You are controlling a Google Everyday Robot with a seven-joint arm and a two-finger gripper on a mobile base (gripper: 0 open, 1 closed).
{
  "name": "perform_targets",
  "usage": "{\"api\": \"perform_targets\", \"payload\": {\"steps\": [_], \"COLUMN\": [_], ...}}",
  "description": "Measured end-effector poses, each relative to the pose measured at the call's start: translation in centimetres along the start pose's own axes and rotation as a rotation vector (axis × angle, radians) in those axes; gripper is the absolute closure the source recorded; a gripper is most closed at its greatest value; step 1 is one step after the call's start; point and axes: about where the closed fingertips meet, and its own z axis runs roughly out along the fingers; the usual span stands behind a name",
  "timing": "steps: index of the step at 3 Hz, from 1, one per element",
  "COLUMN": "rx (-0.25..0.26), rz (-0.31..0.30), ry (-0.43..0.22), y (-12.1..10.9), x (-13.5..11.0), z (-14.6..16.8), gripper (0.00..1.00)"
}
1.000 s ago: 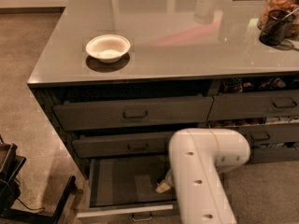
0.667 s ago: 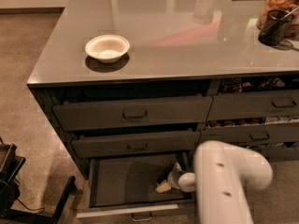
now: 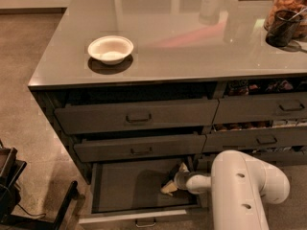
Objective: Pick sponge from bottom drawer and place on counter
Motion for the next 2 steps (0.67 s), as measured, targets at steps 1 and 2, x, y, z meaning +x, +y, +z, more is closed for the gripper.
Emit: {"api": "perform_targets", "payload": {"steps": [1,2], "rx": [0.001,-0.016], "rz": [-0.012,-0.058], "ry": [0.008,0.025], "y": [0.06,0.58], "x": [0.27,0.62], "z": [0.21,0.71], "gripper": [0.0,0.0]}}
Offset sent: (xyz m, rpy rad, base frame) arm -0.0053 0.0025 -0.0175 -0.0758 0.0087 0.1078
